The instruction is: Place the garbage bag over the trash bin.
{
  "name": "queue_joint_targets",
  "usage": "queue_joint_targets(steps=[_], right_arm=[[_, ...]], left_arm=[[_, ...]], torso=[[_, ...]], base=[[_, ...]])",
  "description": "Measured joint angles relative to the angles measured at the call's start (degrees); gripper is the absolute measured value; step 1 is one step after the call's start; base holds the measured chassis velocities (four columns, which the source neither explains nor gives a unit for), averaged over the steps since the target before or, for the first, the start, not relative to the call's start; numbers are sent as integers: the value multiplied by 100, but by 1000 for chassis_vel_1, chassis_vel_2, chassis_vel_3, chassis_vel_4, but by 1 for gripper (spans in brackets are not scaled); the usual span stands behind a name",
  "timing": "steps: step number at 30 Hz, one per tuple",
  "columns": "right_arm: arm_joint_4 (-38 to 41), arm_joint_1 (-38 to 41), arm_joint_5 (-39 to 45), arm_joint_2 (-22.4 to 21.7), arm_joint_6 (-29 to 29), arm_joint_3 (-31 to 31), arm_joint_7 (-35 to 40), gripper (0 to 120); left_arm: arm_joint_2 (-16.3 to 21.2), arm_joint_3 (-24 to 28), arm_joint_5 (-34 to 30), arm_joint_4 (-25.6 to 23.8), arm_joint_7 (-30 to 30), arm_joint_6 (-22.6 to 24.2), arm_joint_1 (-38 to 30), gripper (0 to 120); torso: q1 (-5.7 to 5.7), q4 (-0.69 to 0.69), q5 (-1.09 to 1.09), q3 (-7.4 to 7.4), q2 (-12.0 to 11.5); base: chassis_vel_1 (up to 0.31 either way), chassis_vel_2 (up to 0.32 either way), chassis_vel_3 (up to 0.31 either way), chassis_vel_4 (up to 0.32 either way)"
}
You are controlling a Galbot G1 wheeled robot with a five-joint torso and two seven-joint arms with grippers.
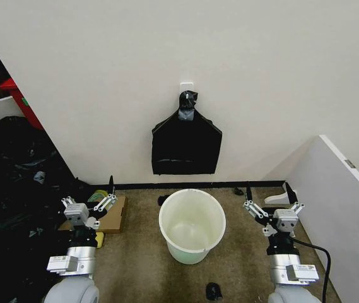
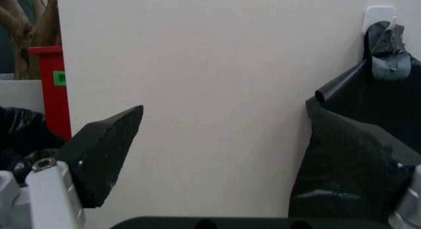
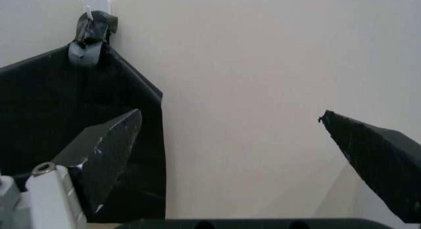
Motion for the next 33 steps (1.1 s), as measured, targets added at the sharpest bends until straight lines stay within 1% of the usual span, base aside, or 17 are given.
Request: queue_joint_targets(steps=[13,23,27,29,33], right_arm=[[-155,222,175,-109,-96,-28,-14,100],[-307,319,191,-120,-30,-75,-146,100],[-365,373,290,-142,4,-100,-219,100],[-410,468,467,-182,-51,-165,-227,100],[-485,577,650,-227,-124,-228,-228,100]], left_arm=[[-8,-25,95,81,-37,-48,-1,100],[10,-12,98,68,-27,-52,-58,100],[13,-10,93,67,-26,-81,-73,100],[15,-12,77,48,-27,-105,-74,100],[19,-20,71,26,-38,-117,-69,100]], torso=[[0,0,0,0,0],[0,0,0,0,0],[0,-1,-1,0,0],[0,1,0,0,0],[0,-3,-2,0,0]], base=[[0,0,0,0],[0,0,0,0],[0,0,0,0],[0,0,0,0],[0,0,0,0]])
